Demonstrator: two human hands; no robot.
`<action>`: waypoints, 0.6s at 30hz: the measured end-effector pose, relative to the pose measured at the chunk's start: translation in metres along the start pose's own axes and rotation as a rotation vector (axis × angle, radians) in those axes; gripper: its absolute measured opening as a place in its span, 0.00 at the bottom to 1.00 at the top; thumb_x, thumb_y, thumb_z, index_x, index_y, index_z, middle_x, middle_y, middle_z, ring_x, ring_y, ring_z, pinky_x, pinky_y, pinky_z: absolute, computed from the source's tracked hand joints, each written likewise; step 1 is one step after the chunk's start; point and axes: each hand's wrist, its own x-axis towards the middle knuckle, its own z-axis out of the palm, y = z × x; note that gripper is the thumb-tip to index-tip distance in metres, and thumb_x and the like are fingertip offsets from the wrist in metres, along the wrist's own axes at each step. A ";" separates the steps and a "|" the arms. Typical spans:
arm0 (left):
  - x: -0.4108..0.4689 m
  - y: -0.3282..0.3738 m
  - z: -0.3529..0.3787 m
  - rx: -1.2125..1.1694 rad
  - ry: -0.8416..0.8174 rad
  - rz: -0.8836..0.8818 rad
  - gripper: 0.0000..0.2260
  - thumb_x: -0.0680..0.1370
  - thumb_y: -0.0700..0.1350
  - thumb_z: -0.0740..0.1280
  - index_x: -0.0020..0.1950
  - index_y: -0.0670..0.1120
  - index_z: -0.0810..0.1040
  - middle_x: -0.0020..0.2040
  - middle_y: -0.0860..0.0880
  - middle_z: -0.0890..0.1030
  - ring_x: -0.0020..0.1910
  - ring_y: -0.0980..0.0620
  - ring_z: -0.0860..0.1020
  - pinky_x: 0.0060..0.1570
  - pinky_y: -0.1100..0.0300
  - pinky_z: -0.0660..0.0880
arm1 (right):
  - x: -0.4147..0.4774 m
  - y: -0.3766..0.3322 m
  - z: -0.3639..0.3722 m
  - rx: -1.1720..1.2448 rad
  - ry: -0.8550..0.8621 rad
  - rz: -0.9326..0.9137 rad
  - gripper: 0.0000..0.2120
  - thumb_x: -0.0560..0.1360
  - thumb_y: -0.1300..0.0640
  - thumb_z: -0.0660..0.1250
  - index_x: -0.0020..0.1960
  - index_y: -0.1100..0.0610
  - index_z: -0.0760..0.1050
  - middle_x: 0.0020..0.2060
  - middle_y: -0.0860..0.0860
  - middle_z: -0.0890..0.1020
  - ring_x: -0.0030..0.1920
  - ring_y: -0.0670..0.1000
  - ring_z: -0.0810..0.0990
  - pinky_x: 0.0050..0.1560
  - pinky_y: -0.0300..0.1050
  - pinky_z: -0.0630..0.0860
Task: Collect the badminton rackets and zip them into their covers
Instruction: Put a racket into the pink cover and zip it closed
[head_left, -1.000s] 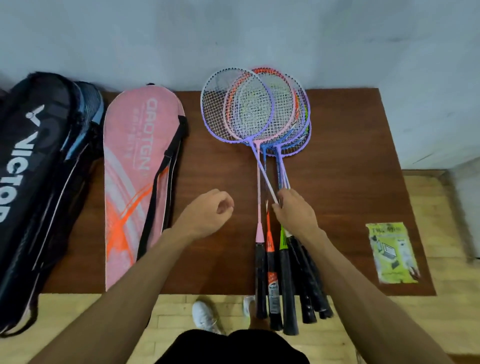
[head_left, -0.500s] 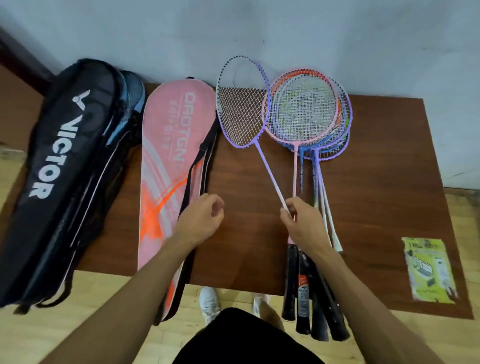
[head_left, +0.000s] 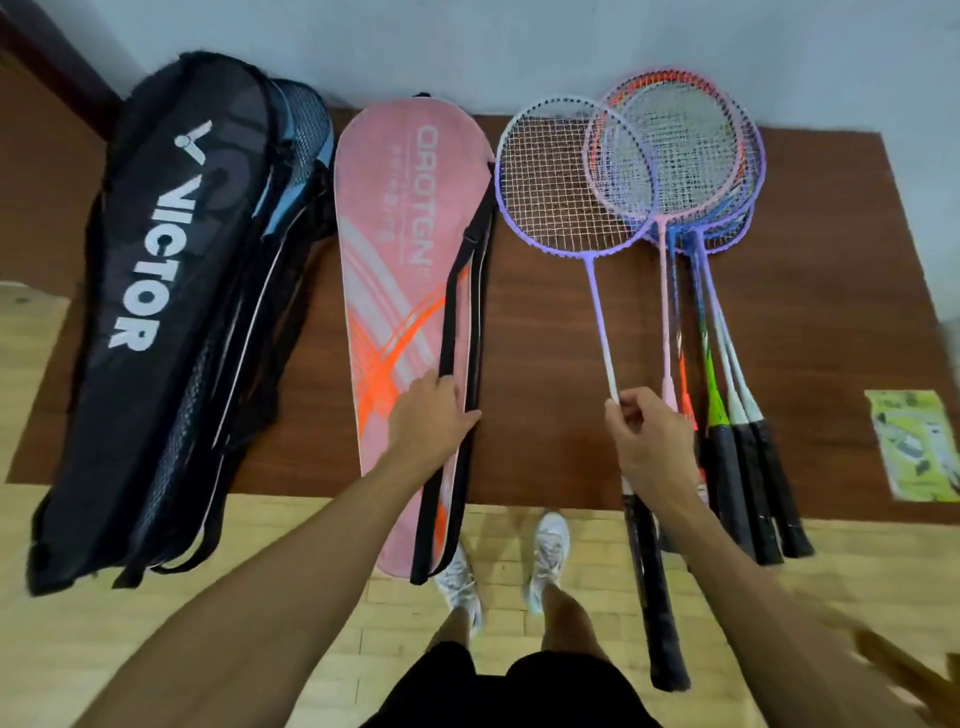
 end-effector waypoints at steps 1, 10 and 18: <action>0.001 0.002 0.001 0.040 -0.010 0.008 0.16 0.76 0.53 0.67 0.55 0.42 0.75 0.55 0.43 0.74 0.56 0.43 0.73 0.51 0.50 0.72 | -0.004 0.001 0.001 -0.007 0.003 0.004 0.06 0.77 0.56 0.65 0.43 0.59 0.76 0.29 0.47 0.77 0.30 0.48 0.75 0.35 0.43 0.70; 0.001 0.005 0.016 -0.043 0.070 -0.058 0.08 0.76 0.44 0.68 0.51 0.40 0.78 0.52 0.41 0.78 0.53 0.41 0.76 0.50 0.51 0.70 | -0.010 0.013 0.002 0.036 -0.108 0.039 0.06 0.78 0.56 0.65 0.44 0.58 0.76 0.32 0.50 0.80 0.33 0.51 0.78 0.37 0.49 0.75; -0.004 0.000 0.024 -0.050 0.129 -0.025 0.11 0.76 0.45 0.66 0.56 0.42 0.77 0.55 0.42 0.77 0.54 0.41 0.76 0.54 0.50 0.71 | -0.001 0.021 0.008 0.077 -0.192 0.052 0.06 0.78 0.56 0.65 0.45 0.57 0.76 0.33 0.49 0.80 0.35 0.51 0.79 0.40 0.54 0.78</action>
